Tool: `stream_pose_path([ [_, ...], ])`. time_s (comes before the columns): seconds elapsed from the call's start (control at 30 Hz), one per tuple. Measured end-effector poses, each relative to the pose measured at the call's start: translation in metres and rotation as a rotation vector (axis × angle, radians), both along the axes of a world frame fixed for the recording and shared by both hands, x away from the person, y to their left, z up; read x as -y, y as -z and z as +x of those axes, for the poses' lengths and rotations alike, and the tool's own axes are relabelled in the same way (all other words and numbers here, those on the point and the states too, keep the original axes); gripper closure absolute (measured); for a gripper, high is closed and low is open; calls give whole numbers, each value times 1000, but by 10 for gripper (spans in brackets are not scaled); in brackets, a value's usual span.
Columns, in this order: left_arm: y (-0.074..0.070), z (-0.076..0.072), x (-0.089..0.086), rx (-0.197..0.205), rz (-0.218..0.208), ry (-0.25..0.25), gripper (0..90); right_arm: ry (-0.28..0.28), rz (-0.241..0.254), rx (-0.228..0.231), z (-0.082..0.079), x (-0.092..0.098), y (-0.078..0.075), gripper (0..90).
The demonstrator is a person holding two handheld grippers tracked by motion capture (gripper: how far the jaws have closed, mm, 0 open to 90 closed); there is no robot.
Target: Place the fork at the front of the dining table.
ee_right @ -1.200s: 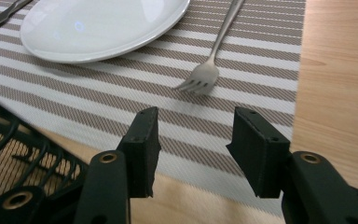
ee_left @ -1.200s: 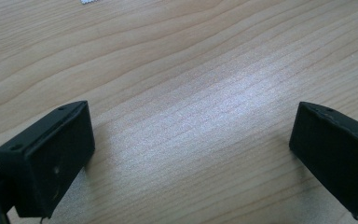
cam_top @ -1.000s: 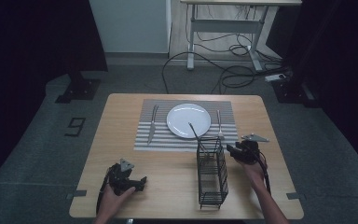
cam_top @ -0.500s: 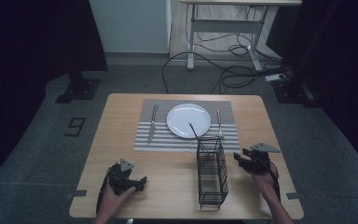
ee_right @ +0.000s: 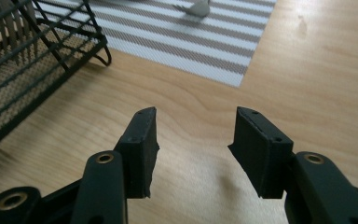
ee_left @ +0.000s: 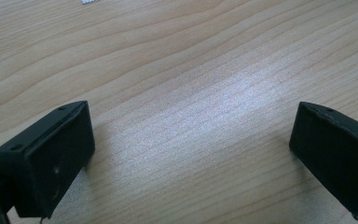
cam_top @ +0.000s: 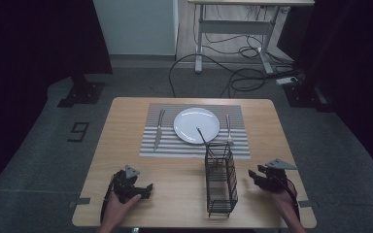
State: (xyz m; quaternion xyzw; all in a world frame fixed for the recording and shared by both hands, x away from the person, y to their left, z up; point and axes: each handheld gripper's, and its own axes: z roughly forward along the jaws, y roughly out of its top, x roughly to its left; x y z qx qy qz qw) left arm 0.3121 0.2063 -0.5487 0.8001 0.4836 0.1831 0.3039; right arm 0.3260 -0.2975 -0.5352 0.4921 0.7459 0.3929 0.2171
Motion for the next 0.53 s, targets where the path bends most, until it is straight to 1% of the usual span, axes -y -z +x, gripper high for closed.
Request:
stream_pose_path([
  [0.23,0,0,0,0,0,0,0,11,0,-29,-2,5,9,487],
  [0.37,0,0,0,0,0,0,0,19,6,-36,-1,7,10,486],
  [0.53,0,0,0,0,0,0,0,20,2,-38,-1,7,10,485],
])
